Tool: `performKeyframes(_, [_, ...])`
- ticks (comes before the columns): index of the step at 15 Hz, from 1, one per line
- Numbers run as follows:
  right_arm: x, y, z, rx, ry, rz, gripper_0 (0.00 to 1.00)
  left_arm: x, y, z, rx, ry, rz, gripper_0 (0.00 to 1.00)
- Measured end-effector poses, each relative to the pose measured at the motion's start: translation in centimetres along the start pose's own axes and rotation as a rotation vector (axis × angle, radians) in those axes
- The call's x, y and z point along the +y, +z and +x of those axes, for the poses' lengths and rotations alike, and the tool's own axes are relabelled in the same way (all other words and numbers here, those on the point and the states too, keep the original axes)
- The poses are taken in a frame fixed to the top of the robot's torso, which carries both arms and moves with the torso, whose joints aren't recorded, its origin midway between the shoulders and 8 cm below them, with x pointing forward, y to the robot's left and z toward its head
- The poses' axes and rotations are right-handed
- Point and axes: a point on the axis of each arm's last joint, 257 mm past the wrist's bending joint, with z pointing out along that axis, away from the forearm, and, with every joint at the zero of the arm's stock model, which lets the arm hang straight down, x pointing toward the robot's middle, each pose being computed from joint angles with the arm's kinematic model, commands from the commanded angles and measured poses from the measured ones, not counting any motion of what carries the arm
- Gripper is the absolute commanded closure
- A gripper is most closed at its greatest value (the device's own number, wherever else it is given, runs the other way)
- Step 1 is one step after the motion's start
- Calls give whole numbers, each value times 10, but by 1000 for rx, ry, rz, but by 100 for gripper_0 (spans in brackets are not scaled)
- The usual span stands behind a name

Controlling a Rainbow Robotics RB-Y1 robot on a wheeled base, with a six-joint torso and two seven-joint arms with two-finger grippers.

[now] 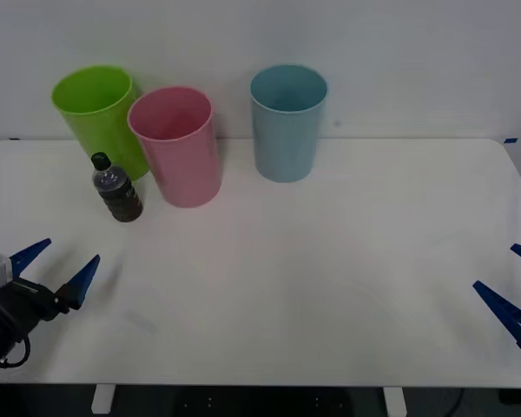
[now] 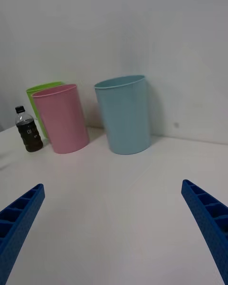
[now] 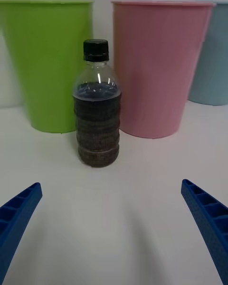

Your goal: Grasp the object on the table and drop it into the matching bin: aluminum can to the light blue bin, PET bottle to the pink bin.

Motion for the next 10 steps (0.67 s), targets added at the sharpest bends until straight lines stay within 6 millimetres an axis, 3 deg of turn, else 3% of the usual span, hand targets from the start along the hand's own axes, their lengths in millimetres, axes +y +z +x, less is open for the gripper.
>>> performKeyframes(10, [0,0,0,0,0,0,0,9,42,-3,-12,-46,-136,0])
